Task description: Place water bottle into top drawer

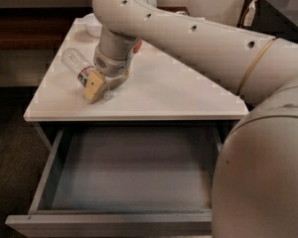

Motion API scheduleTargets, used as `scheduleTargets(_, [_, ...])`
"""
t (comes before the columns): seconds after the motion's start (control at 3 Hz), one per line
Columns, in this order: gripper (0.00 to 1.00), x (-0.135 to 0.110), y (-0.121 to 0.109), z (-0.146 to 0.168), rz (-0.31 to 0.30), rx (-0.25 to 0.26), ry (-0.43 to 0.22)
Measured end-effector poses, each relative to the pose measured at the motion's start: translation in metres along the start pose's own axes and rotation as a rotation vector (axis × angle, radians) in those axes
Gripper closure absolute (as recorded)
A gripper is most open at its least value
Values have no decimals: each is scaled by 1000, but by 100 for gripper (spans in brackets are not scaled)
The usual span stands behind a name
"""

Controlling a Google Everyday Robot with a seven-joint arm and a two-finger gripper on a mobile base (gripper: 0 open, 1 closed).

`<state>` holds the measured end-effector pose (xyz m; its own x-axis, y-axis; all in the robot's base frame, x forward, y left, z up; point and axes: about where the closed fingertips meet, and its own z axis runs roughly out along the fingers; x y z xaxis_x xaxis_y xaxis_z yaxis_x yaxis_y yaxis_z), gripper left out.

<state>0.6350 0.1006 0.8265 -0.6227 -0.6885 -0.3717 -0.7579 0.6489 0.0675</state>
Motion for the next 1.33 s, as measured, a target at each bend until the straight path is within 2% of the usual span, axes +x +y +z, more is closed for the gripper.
scheduleTargets(0.33, [40,-8,7,2,-15,-2,6])
scheduleTargets(0.67, [63,-16,21,-1,-59,3,9])
scheduleTargets(1.0, [93,-18,46,-13,-138,10,21])
scheduleTargets(1.33, [100,-8,75,-32,-207,3,23])
